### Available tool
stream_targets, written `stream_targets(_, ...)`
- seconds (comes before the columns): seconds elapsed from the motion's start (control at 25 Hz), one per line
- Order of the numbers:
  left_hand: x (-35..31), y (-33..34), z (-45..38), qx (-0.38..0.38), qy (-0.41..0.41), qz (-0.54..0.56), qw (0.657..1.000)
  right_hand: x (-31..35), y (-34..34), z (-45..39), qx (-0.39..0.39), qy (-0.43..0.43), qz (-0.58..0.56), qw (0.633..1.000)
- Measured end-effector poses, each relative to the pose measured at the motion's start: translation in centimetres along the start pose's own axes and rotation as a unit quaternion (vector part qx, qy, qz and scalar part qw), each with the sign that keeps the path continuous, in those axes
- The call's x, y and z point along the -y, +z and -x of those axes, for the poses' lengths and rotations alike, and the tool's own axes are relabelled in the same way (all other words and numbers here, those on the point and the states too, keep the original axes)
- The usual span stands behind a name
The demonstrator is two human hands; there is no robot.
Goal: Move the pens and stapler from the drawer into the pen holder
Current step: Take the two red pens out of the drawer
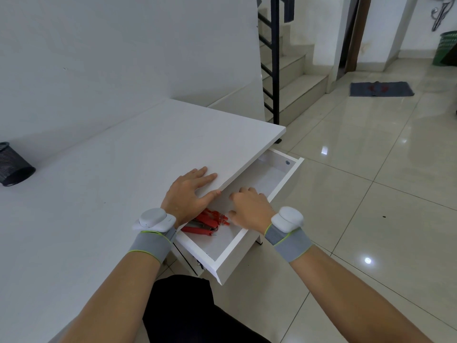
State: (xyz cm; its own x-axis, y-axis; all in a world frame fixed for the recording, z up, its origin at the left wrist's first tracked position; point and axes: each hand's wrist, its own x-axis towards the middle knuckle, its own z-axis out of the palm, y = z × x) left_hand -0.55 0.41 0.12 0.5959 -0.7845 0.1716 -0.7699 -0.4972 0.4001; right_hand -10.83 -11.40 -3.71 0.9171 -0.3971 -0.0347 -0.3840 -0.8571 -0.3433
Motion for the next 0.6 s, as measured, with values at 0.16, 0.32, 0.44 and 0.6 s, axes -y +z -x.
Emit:
stream_targets(0.16, -0.1, 0.0, -0.1, -0.004, -0.002, 0.005, 1.000, 1.4, 0.2, -1.6, 0.091, -0.007, 0.002, 0.996)
stream_targets(0.32, -0.1, 0.0, 0.0, -0.006, -0.002, 0.011, 1.000, 2.5, 0.8, -2.8, 0.094, -0.039, 0.031, 0.994)
stream_targets(0.44, -0.1, 0.0, -0.1, -0.004, -0.002, 0.011, 1.000, 2.8, 1.3, -3.4, 0.101, -0.068, 0.063, 0.991)
stream_targets(0.6, -0.1, 0.0, -0.1, -0.005, -0.004, 0.013, 1.000, 3.3, 1.7, -3.5, 0.087, -0.065, 0.075, 0.991)
